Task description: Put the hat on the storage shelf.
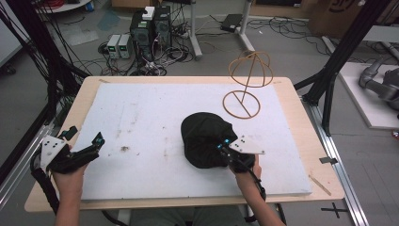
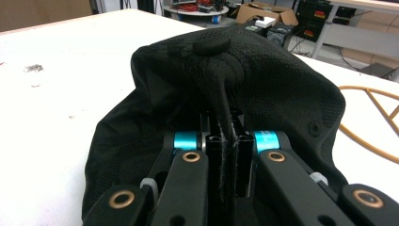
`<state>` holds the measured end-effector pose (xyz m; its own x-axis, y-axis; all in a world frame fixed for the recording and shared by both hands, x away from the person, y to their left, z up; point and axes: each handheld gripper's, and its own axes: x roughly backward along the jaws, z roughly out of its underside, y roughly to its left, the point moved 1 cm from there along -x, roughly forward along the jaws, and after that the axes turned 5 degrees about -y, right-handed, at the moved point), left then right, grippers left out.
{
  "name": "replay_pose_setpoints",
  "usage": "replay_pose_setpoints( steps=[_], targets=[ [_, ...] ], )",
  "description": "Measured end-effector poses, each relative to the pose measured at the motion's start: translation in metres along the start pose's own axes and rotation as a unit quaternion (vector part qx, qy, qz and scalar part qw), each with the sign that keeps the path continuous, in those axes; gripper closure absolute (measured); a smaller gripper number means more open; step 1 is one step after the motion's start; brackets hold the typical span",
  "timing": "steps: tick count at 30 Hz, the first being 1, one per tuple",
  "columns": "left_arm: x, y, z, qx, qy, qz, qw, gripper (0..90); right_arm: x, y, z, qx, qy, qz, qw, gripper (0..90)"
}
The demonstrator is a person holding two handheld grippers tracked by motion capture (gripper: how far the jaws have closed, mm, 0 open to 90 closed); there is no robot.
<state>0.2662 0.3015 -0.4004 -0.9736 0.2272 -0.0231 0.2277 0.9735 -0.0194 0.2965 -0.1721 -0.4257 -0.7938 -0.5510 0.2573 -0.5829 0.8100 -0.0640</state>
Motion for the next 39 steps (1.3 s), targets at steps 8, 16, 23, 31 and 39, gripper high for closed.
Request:
replay_pose_setpoints(
  steps=[8, 16, 23, 31, 39],
  targets=[
    [0.0, 0.001, 0.001, 0.0, 0.002, -0.001, 1.0, 11.9, 0.001, -0.001, -0.002, -0.006, -0.007, -0.001, 1.0, 88.5],
    [0.001, 0.002, 0.0, 0.003, 0.0, -0.004, 1.0, 11.9, 0.003, -0.004, -0.017, -0.002, -0.028, -0.007, 0.9996, 88.4],
    [0.001, 0.002, 0.001, 0.003, 0.002, -0.005, 1.0, 11.9, 0.004, -0.008, -0.035, -0.002, -0.049, -0.007, 0.9988, 88.5],
    [0.001, 0.003, 0.001, 0.003, 0.002, -0.006, 1.0, 11.9, 0.004, -0.01, -0.061, 0.006, -0.068, -0.008, 0.9976, 88.4],
    [0.001, 0.003, 0.001, 0.004, 0.003, -0.006, 1.0, 12.0, 0.003, -0.015, -0.086, 0.013, -0.084, -0.002, 0.9964, 88.4]
  ],
)
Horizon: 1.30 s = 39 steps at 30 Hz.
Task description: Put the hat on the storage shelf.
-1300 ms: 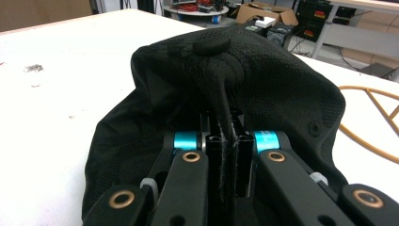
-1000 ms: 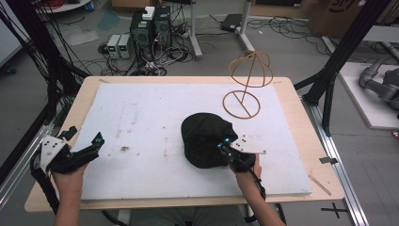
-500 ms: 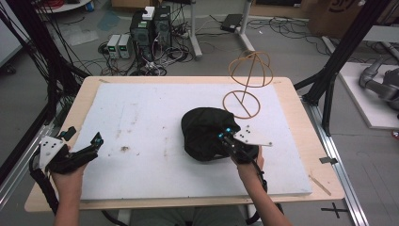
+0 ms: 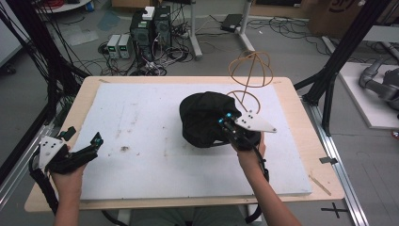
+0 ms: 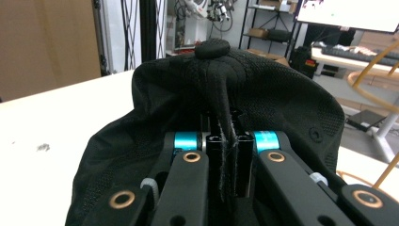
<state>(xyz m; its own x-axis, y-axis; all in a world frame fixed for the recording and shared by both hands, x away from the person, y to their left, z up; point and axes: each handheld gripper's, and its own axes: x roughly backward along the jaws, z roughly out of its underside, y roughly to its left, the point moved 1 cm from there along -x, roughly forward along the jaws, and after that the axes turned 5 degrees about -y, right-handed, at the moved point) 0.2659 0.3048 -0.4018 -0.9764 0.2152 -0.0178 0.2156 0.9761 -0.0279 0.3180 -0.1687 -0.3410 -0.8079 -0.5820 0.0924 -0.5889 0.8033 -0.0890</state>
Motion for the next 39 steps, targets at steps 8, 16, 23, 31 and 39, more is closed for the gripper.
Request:
replay_pose_setpoints(
  steps=[8, 16, 23, 31, 39],
  targets=[
    [0.0, 0.0, 0.0, -0.001, 0.001, -0.001, 1.0, 12.0, -0.006, -0.008, -0.029, 0.01, -0.018, 0.007, 0.9998, 88.4],
    [-0.001, 0.001, 0.001, 0.0, 0.001, -0.002, 1.0, 12.0, -0.011, -0.017, -0.058, 0.02, -0.036, 0.017, 0.999, 88.4],
    [0.0, 0.001, 0.0, -0.002, 0.002, -0.001, 1.0, 12.0, -0.017, -0.027, -0.086, 0.029, -0.048, 0.028, 0.9981, 88.4],
    [0.0, 0.002, 0.001, 0.0, 0.001, -0.002, 1.0, 12.0, -0.025, -0.046, -0.107, 0.033, -0.057, 0.051, 0.9965, 88.4],
    [0.0, 0.002, 0.001, 0.0, 0.0, -0.003, 1.0, 12.0, -0.027, -0.066, -0.12, 0.023, -0.065, 0.076, 0.9947, 88.4]
  ],
)
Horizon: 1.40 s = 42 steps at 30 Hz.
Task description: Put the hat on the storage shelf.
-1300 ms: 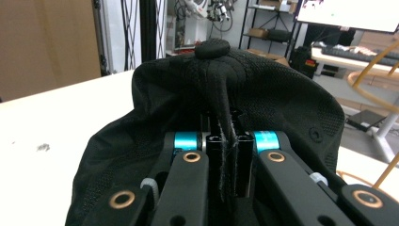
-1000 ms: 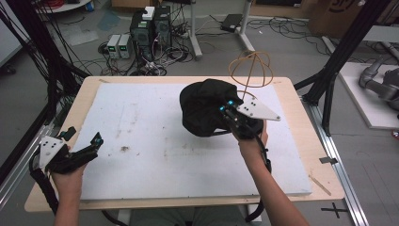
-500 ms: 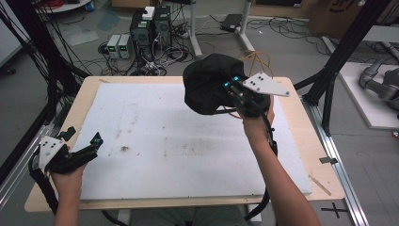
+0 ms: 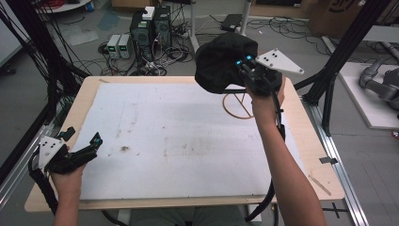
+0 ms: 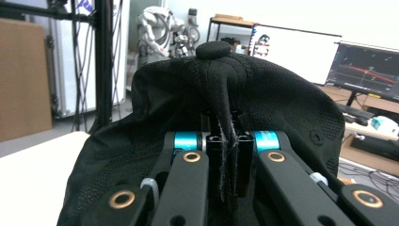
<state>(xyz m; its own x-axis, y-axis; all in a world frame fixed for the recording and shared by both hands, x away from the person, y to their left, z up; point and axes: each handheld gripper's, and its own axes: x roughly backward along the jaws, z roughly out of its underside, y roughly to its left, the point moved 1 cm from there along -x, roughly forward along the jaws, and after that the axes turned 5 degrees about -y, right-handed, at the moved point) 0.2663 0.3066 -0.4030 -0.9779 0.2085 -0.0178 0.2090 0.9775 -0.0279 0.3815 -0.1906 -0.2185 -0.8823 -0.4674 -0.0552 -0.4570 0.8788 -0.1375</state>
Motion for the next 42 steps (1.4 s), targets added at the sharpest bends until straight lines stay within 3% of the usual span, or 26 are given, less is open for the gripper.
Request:
replay_pose_setpoints(
  steps=[15, 29, 42],
  targets=[
    [0.0, 0.001, 0.001, -0.001, 0.002, 0.0, 1.0, 12.0, -0.021, -0.033, -0.002, 0.0, 0.01, 0.048, 0.9988, 88.4],
    [0.0, 0.001, 0.002, -0.001, 0.006, 0.0, 1.0, 12.0, -0.031, -0.07, 0.008, -0.015, 0.038, 0.109, 0.9932, 88.3],
    [0.002, 0.003, 0.002, -0.002, 0.008, -0.003, 1.0, 12.0, -0.042, -0.08, 0.021, -0.022, 0.066, 0.128, 0.9893, 85.8]
  ],
)
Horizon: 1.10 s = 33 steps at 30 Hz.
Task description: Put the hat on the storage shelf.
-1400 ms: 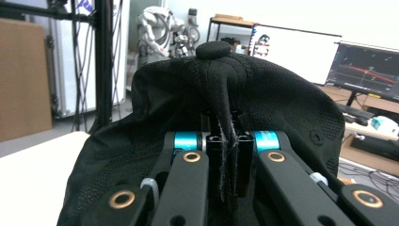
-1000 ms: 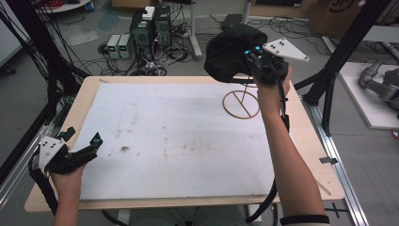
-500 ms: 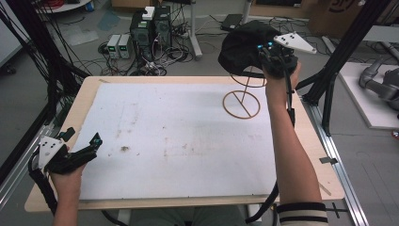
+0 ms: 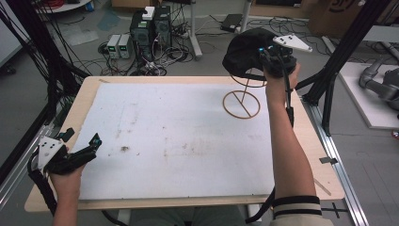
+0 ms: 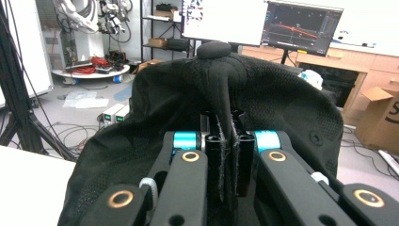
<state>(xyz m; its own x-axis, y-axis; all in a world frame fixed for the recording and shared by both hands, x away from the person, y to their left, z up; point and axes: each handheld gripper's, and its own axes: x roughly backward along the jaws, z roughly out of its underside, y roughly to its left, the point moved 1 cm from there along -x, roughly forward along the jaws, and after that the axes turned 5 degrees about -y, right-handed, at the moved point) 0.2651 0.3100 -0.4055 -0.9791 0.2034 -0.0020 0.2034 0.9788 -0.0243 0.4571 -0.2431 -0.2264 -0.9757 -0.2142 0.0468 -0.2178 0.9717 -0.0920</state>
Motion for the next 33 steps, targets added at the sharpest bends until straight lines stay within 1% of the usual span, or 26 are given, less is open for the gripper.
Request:
replay_pose_setpoints(
  steps=[1, 2, 3, 6, 9, 11, 13, 18, 23, 24, 26, 27, 30, 33],
  targets=[
    [0.0, 0.0, 0.0, 0.0, 0.0, 0.0, 1.0, 12.0, 0.0, -0.001, 0.0, -0.004, 0.002, 0.001, 1.0, 80.5],
    [0.0, 0.0, 0.0, 0.0, 0.0, 0.0, 1.0, 12.0, 0.0, -0.001, 0.0, -0.004, 0.002, 0.001, 1.0, 80.5],
    [0.001, 0.0, 0.0, 0.001, -0.001, 0.0, 1.0, 12.0, 0.0, -0.002, 0.001, -0.003, 0.003, 0.004, 1.0, 76.8],
    [0.001, 0.0, -0.001, 0.0, -0.001, 0.0, 1.0, 12.0, 0.002, -0.005, 0.0, -0.014, 0.0, 0.013, 0.9998, 69.1],
    [0.001, -0.001, -0.001, 0.0, -0.002, 0.001, 1.0, 12.0, 0.002, -0.006, 0.001, -0.021, 0.006, 0.015, 0.9996, 58.4],
    [0.001, -0.001, -0.001, 0.0, -0.001, 0.001, 1.0, 12.0, 0.002, -0.007, 0.002, -0.026, 0.006, 0.019, 0.9995, 49.1],
    [0.001, -0.001, -0.001, 0.0, -0.001, 0.001, 1.0, 12.0, 0.002, -0.007, 0.002, -0.031, 0.005, 0.021, 0.9993, 44.7],
    [0.001, -0.001, -0.001, -0.002, 0.0, 0.001, 1.0, 12.0, 0.005, -0.006, 0.0, -0.033, -0.005, 0.019, 0.9993, 37.8],
    [0.0, -0.002, -0.001, -0.003, -0.002, -0.002, 1.0, 12.0, 0.01, -0.005, -0.001, -0.042, -0.016, 0.017, 0.9988, 29.1],
    [0.0, -0.002, -0.001, -0.003, -0.003, -0.003, 1.0, 12.0, 0.014, -0.005, 0.001, -0.045, -0.025, 0.014, 0.9986, 26.6],
    [0.001, -0.002, -0.001, -0.003, -0.003, -0.004, 1.0, 12.0, 0.015, -0.005, 0.002, -0.046, -0.025, 0.014, 0.9985, 25.3],
    [0.001, -0.002, -0.001, -0.004, -0.002, -0.003, 1.0, 12.0, 0.016, -0.006, 0.004, -0.052, -0.023, 0.011, 0.9983, 24.1],
    [0.0, -0.002, -0.001, -0.004, -0.002, -0.002, 1.0, 12.0, 0.02, -0.008, 0.007, -0.064, -0.021, 0.011, 0.9977, 19.4],
    [0.0, -0.003, -0.001, -0.004, -0.002, -0.002, 1.0, 12.0, 0.026, -0.008, 0.005, -0.07, -0.023, 0.003, 0.9973, 17.7]
  ],
)
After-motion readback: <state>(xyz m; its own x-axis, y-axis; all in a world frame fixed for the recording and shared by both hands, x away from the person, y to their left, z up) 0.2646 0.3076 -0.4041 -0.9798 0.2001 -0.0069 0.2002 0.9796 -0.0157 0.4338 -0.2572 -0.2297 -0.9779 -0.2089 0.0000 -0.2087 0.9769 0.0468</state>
